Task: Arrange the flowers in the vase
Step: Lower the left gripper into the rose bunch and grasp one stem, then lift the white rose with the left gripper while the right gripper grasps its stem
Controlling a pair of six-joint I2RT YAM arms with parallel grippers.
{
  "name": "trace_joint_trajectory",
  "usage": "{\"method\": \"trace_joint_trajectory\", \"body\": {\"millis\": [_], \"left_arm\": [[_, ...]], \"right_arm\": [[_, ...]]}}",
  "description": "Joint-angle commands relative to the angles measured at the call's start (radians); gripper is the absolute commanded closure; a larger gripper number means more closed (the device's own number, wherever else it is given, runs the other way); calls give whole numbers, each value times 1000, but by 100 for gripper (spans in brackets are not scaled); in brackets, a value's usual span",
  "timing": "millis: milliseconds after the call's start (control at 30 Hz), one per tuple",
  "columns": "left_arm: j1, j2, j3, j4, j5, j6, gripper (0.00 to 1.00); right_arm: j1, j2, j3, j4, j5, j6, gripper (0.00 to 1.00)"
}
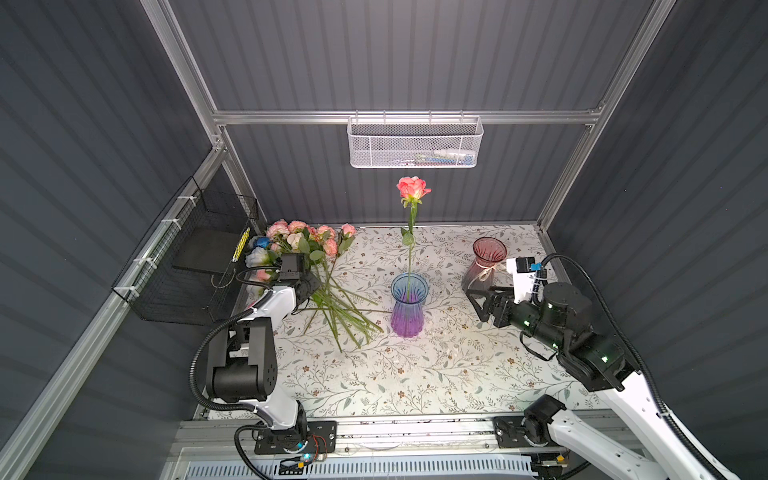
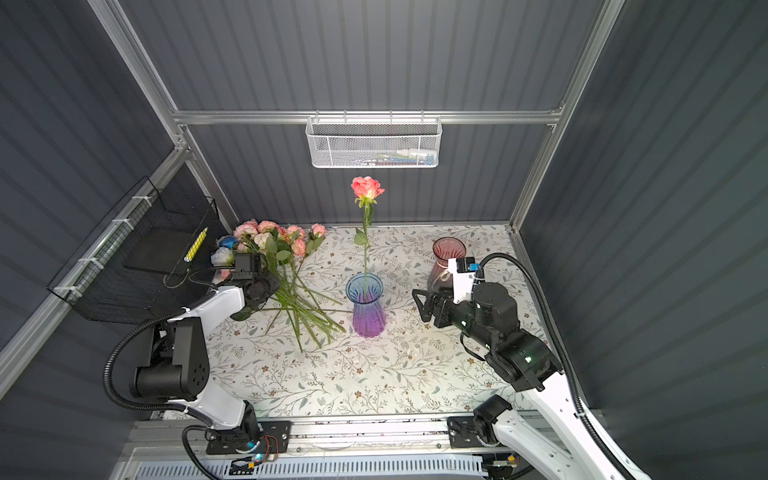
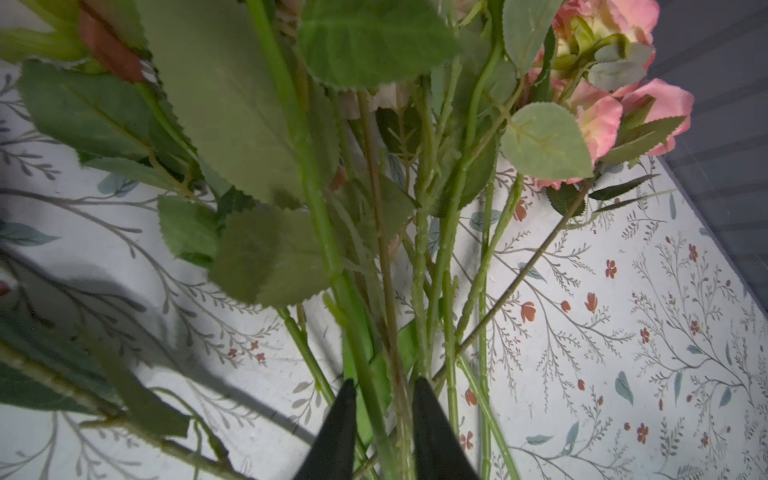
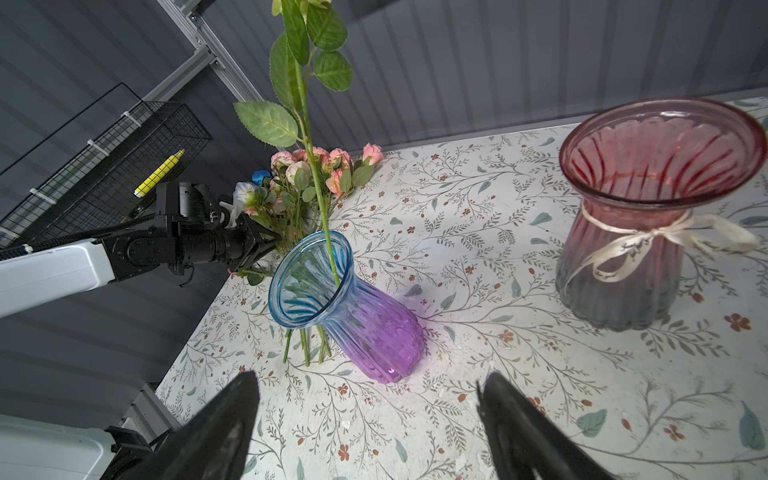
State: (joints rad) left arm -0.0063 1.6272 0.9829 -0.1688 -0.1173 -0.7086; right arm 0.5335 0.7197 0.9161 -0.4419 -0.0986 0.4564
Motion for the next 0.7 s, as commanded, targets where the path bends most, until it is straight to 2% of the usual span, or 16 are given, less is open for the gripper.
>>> {"method": "trace_joint_trajectory", "body": {"millis": [0,200,400,667], "left_arm": [[6,27,31,-1,-38,21,81],[6,9,30,28,-48,29,100],[6,-82,8,43,-23,20,100],[-17,-280,6,28,86,-17,100]], "right_arm": [[-7,-11,-6,-17,-4,-2,14],[-9,-13,-6,-20,-3,-1,14],[-13,-11,-7,-20,-4,-1,13],[-15,-2,3,-10,-22,-7,12]]}}
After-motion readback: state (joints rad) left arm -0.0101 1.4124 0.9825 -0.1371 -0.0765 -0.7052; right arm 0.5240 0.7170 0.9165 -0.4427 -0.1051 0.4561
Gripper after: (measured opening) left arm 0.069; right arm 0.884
